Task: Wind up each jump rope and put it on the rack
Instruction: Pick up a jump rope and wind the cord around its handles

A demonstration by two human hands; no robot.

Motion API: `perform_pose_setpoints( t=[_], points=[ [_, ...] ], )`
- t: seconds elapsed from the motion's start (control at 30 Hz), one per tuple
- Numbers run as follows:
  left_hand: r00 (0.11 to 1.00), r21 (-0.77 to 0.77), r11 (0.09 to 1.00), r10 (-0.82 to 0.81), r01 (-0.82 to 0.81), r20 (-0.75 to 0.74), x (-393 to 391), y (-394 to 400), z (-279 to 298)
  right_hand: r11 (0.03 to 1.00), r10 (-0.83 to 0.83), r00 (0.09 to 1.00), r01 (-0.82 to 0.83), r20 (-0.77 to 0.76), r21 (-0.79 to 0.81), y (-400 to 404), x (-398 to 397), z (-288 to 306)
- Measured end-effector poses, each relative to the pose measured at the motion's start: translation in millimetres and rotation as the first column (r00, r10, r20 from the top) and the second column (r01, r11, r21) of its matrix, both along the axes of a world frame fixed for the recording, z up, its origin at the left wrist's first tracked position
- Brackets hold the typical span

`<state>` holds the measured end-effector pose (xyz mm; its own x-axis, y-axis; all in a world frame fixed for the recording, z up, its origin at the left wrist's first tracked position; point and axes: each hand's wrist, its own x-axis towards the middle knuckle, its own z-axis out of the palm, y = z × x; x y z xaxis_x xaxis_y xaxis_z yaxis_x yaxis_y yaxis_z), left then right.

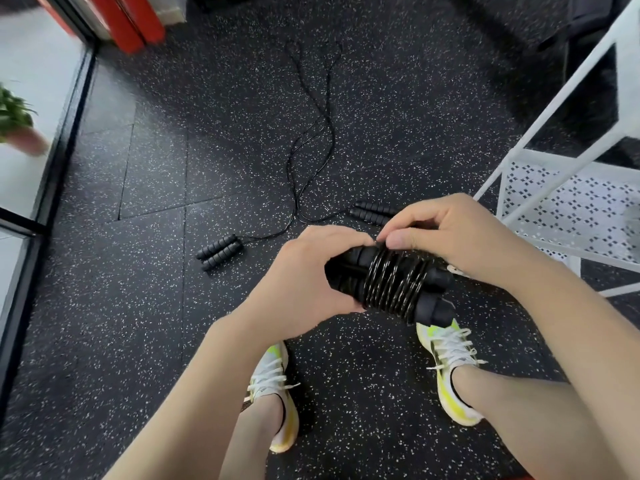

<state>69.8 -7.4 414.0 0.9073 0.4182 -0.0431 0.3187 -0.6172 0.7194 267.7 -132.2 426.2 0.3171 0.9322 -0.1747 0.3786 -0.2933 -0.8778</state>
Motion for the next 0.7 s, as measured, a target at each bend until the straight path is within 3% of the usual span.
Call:
perform_pose_setpoints(
  t=[0.23,0.37,0.5,0.7],
  points=[
    [0.985,-0.276,0.954,0.145,-0.115,0.089,3.2,-2.0,15.4,0.984,-0.099,0.951,0.137,-0.292,0.115,7.5,-10.6,-0.9],
    [0.955,-0.437,0.886,0.248,-0.156,0.163,8.6,-5.9,19.3,0.987,-0.157,0.97,0.161,-0.188,0.006,12.4,-29.4,-5.2],
    [0.907,-0.422,0.855,0.393,-0.301,0.149,12.9,-5.3,15.5,0.968,-0.252,0.933,0.247,-0.259,-0.051,22.2,-45.9,-15.4],
    [0.88,-0.336,0.832,0.474,-0.44,0.02,12.1,2.2,-1.1,0.988,-0.124,0.992,0.121,-0.024,-0.093,25.9,-59.8,-32.9]
  ],
)
